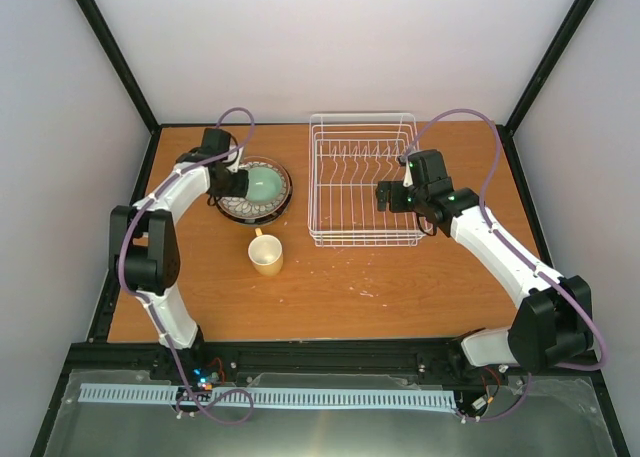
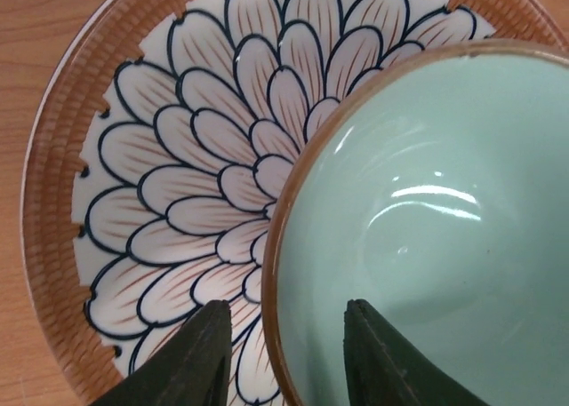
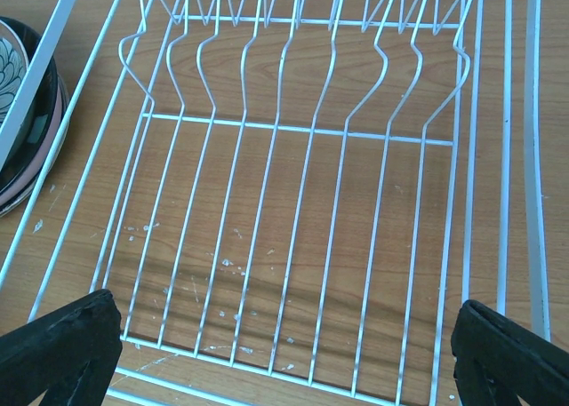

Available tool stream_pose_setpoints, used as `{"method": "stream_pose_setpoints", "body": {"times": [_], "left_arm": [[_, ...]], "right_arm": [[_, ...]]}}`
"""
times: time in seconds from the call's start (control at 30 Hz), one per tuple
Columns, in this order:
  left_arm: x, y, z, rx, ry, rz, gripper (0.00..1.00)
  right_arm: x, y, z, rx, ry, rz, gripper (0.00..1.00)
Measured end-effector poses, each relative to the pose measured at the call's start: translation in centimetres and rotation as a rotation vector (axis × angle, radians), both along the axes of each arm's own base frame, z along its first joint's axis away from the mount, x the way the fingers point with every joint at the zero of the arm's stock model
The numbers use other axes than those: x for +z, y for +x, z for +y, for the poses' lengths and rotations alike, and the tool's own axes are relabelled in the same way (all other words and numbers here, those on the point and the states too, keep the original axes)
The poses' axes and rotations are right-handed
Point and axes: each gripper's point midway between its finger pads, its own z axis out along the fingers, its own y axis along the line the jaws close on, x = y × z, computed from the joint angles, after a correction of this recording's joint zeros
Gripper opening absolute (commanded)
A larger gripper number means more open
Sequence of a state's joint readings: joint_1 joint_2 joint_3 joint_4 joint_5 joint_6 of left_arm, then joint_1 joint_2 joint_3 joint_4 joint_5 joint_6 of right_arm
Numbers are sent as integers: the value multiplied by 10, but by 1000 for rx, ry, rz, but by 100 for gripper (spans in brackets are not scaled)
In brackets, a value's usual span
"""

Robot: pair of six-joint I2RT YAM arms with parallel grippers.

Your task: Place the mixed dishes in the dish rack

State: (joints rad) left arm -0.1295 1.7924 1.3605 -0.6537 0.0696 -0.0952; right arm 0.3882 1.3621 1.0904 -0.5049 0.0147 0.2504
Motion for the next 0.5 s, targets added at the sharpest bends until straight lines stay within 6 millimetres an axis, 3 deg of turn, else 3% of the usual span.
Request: {"method": "stream_pose_setpoints", "body": {"times": [0.1, 0.23, 0.5], "left_arm": [[0, 5, -4, -7, -13, -1, 25], [0, 8, -9, -21, -33, -2, 2], [11, 20, -24, -61, -103, -42, 1]], "right_arm": [[0, 0, 0, 0, 0, 0, 100], [0, 0, 0, 0, 0, 0, 100], [-3, 1, -4, -11, -20, -2, 100]]}}
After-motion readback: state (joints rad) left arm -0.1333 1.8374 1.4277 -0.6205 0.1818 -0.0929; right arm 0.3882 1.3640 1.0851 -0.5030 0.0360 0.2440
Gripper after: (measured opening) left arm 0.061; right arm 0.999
